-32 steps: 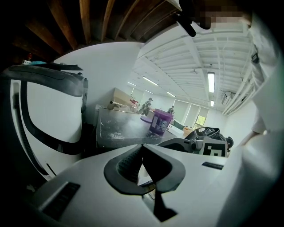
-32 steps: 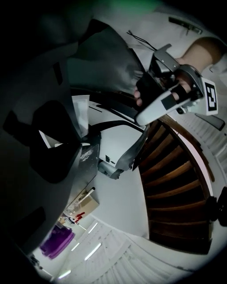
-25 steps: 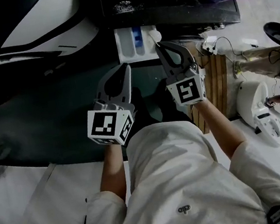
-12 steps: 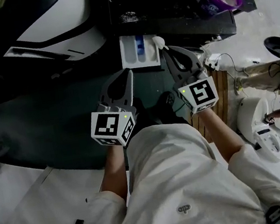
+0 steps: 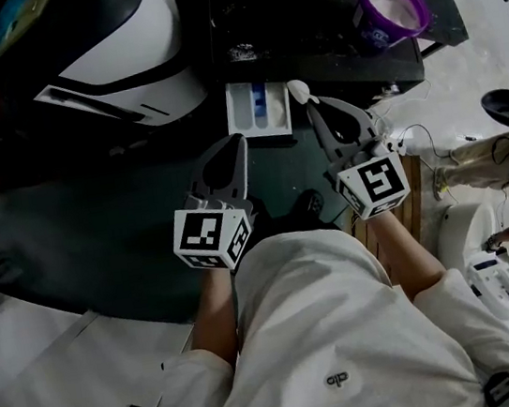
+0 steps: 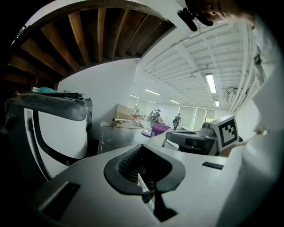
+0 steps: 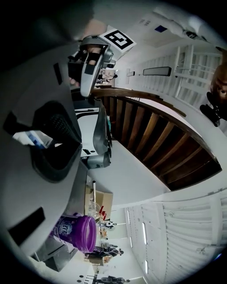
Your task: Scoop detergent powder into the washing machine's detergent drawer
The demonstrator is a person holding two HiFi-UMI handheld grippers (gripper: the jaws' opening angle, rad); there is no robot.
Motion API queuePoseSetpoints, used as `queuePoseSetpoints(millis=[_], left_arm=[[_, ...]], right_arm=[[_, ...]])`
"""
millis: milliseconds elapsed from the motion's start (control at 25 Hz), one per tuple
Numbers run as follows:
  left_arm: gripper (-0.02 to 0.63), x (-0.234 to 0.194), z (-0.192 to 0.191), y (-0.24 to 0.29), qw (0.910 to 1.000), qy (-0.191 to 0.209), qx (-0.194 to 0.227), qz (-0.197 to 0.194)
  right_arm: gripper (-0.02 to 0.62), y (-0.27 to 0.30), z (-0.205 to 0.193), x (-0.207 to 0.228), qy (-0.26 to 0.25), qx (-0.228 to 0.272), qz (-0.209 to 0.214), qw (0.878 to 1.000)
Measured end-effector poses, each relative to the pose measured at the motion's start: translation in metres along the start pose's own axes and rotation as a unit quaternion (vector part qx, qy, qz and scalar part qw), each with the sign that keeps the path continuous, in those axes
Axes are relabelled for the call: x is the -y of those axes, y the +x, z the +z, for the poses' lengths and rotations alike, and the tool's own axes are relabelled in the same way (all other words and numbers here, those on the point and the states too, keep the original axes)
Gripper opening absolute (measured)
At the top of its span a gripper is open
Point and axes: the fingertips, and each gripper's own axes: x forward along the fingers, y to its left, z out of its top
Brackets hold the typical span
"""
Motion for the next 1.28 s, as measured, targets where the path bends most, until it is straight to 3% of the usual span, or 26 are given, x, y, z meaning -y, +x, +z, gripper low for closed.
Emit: queuePoseSetpoints(millis=[280, 760, 1280], left_arm=[[0.018, 0.017, 0.004, -0.008, 0.9999, 0.002, 0.014, 0.007], [0.018, 0.046, 0.004, -0.013, 0.9997, 0.009, 0.021, 0.004], [0.019, 0.097, 0.005, -0.010, 0.9994, 0.014, 0.031, -0.010]], right_arm=[[0.008, -0.024, 0.018, -0.001, -0.004, 0.019, 0.013, 1.000], [0.008, -0.073, 0.036, 0.006, -0.010, 0.040, -0.002, 0.999], [0.008, -0.119, 0.035, 0.015, -0.007, 0.046, 0.003, 0.999]])
